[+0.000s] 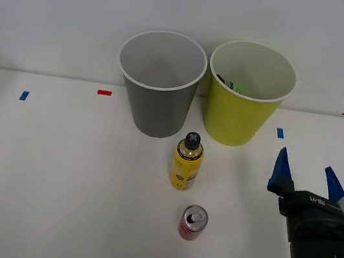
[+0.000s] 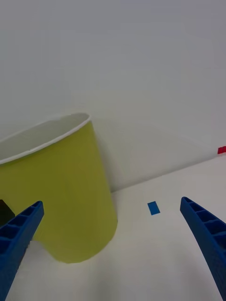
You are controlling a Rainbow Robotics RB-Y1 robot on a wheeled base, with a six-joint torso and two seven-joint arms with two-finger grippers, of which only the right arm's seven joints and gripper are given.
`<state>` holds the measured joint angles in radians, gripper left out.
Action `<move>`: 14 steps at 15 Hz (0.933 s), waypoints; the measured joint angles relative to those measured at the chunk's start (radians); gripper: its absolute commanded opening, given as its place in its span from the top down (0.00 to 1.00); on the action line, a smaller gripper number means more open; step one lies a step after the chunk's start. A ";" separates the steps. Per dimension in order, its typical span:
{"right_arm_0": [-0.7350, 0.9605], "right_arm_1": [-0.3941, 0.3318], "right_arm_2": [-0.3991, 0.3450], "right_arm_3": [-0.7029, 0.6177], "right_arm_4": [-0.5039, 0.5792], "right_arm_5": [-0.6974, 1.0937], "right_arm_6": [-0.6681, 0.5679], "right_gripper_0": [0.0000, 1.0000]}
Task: Put cans in the gray bin, plastic bottles in the light green bin
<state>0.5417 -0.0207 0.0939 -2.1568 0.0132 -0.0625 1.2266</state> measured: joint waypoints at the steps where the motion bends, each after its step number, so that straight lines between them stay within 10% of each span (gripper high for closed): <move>1: 0.023 0.004 0.003 0.000 0.001 -0.002 0.004 0.00; 14: 0.136 0.004 0.064 0.342 -0.019 -0.503 0.038 0.00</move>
<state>0.6782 -0.0172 0.1580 -1.8153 -0.0063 -0.5654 1.2642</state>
